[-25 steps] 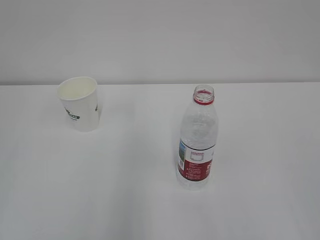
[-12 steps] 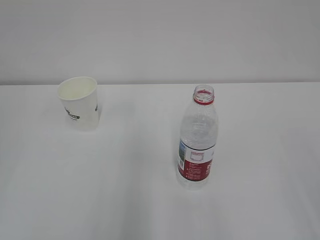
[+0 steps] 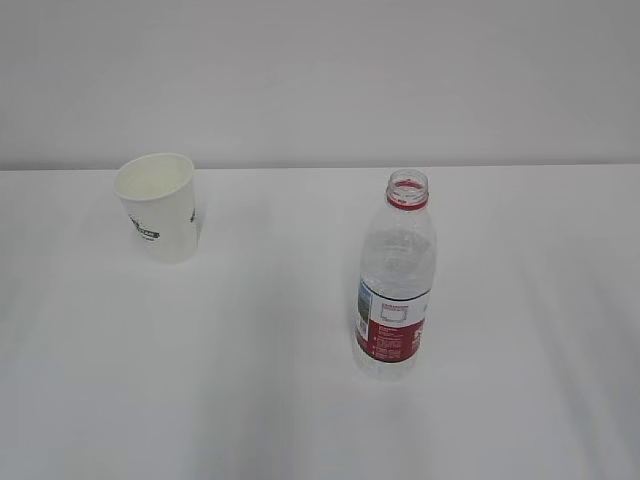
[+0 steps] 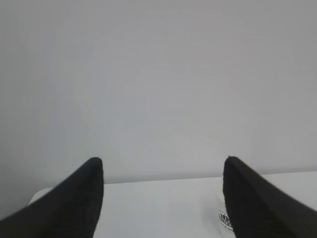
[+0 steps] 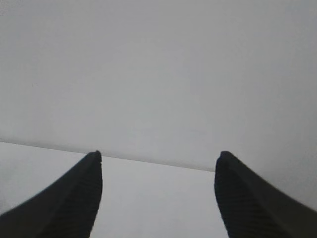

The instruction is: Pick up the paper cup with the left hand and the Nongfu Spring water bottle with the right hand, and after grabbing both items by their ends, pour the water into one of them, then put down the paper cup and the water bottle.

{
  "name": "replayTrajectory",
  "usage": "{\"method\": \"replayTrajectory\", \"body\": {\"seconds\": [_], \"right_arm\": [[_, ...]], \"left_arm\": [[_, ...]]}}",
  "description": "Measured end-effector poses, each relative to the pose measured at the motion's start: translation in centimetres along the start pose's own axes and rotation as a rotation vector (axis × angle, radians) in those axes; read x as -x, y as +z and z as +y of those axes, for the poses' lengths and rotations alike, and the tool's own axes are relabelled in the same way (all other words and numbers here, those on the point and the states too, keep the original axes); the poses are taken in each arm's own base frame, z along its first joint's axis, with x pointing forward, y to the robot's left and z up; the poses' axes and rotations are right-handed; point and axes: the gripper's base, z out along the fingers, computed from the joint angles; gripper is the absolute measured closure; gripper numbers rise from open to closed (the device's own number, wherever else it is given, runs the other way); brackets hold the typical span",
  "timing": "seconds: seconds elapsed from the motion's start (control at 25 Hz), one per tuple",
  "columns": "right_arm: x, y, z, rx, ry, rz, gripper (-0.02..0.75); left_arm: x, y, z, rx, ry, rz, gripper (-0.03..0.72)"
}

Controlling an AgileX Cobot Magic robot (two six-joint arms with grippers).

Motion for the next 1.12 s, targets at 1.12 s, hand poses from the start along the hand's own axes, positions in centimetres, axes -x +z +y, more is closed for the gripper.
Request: {"method": "replayTrajectory", "body": {"seconds": [1.12], "right_arm": [[-0.1, 8.9, 1.2, 0.066, -0.014, -0.035, 0.203]], "left_arm": [[0.0, 7.7, 0.3, 0.018, 0.043, -0.079, 0.139]]}}
